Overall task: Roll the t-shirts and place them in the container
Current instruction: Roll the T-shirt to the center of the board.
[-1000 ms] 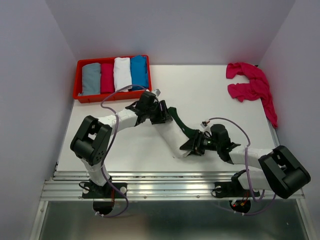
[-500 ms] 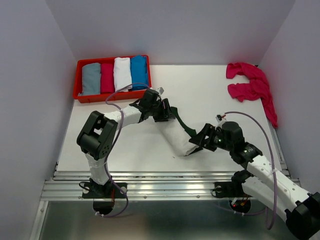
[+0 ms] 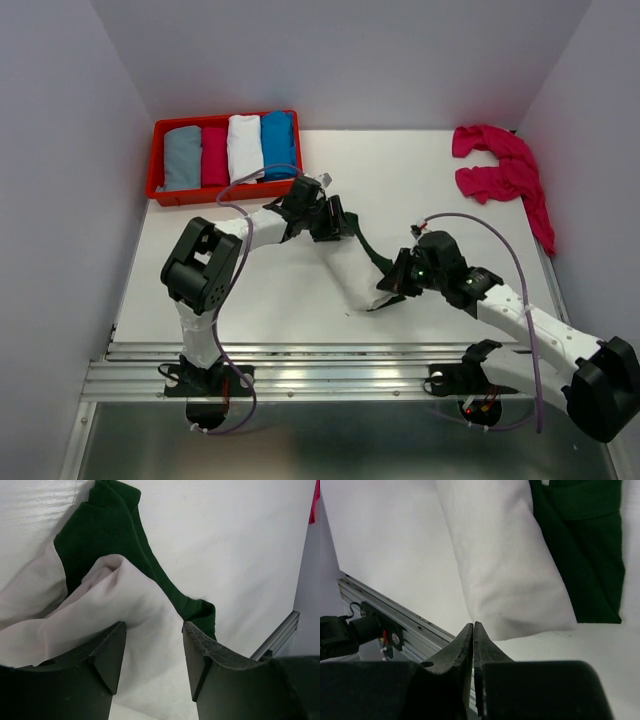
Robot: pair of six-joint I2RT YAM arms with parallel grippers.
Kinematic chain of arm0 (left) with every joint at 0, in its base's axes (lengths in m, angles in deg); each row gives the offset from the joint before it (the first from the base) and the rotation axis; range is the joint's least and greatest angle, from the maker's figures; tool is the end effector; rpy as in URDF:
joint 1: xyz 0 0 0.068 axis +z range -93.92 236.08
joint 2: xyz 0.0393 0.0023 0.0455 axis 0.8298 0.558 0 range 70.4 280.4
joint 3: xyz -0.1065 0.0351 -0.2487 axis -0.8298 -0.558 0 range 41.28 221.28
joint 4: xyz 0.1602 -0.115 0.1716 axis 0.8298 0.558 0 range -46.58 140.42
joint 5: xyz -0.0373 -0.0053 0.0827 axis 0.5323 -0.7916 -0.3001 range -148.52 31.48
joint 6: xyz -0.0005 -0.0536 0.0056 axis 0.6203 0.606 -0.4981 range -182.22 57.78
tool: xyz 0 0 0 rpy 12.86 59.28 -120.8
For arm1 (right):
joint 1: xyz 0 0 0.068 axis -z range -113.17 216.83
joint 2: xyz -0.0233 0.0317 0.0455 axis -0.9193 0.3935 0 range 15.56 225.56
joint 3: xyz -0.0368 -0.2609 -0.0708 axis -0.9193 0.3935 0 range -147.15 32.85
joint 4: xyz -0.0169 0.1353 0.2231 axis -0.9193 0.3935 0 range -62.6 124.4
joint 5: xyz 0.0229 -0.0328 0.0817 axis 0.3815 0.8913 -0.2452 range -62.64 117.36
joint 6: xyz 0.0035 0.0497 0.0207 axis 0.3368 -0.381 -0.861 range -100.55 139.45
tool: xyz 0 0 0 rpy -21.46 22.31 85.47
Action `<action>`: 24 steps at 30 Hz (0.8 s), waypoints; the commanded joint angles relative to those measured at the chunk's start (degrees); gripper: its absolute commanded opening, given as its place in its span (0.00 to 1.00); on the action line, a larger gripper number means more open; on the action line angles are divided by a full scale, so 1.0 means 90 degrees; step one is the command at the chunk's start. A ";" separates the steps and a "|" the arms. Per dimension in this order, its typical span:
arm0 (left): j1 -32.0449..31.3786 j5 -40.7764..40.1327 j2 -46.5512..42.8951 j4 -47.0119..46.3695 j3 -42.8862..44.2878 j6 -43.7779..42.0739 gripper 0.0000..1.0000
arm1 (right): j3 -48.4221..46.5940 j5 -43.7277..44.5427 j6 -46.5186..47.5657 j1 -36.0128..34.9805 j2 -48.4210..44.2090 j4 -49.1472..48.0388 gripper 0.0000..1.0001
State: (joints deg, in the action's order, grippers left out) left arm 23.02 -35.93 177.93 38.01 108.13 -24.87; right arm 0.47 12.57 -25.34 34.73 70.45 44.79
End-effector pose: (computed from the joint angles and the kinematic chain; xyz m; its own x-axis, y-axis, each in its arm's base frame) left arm 0.3375 -0.2360 0.1893 -0.8498 -0.1151 -0.5144 0.3158 0.6702 -0.6717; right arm 0.1652 0.1142 0.2216 -0.8645 0.2618 -0.4290 -0.0995 0.7476 0.6567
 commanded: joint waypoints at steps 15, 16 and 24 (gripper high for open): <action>-0.0057 0.0049 -0.0247 0.0376 0.0453 -0.0438 0.59 | 0.0475 0.1310 -0.0199 -0.0593 0.1375 -0.0460 0.01; -0.0048 0.0039 -0.0325 0.0425 0.0492 -0.0467 0.59 | 0.0347 0.1446 -0.0082 -0.0594 0.1178 -0.0283 0.01; 0.0108 -0.0322 -0.0571 0.0894 0.0785 -0.0614 0.59 | -0.0816 0.1614 0.0192 -0.0594 0.0775 0.0315 0.01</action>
State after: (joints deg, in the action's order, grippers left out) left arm 23.18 -37.09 175.96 44.24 111.94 -28.37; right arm -2.02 24.60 -25.47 29.70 76.73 46.80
